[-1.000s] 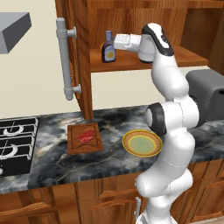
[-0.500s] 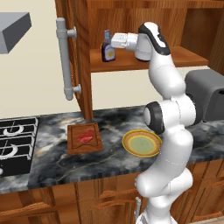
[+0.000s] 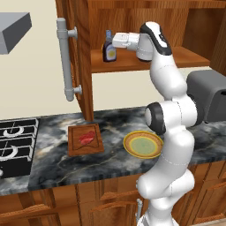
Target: Pick the steak from the plate and place it on the cutting board. Then pick the condiment bottle from the cabinet and place it next to the cutting board.
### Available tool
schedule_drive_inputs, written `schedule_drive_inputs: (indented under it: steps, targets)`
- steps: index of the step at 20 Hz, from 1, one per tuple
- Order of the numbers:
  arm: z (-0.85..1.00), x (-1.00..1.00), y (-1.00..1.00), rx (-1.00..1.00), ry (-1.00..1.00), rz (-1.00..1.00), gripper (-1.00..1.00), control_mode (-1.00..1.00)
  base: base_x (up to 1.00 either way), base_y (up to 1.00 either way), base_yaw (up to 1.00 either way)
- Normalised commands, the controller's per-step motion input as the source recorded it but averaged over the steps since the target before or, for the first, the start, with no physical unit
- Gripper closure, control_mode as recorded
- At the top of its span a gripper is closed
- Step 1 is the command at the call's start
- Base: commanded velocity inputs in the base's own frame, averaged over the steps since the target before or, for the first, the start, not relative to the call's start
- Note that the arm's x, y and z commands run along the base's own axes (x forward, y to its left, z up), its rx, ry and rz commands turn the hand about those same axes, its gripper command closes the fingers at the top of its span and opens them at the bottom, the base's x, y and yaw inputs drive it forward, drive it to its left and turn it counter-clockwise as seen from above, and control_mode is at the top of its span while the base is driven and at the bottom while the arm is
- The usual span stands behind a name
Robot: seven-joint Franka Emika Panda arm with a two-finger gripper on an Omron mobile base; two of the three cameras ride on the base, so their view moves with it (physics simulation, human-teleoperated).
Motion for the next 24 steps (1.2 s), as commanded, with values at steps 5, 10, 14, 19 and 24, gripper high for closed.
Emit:
schedule_drive_inputs:
  steps: [5,10,14,19,24]
  targets:
    - [0.0,0.0,0.0,0.0,0.0,0.0,1.0,-1.0,0.0,0.0,0.0]
    - [0.0,-0.07,-0.06,0.0,0.0,0.0,1.0,-1.0,0.0,0.0,0.0]
    - [0.04,-0.34,-0.13,0.0,0.0,0.0,1.0,-1.0,0.0,0.0,0.0]
    - [0.12,-0.51,-0.08,0.01,0.0,0.0,1.0,-1.0,0.0,0.0,0.0]
    - [0.05,-0.62,-0.03,0.03,0.0,0.0,1.0,-1.0,0.0,0.0,0.0]
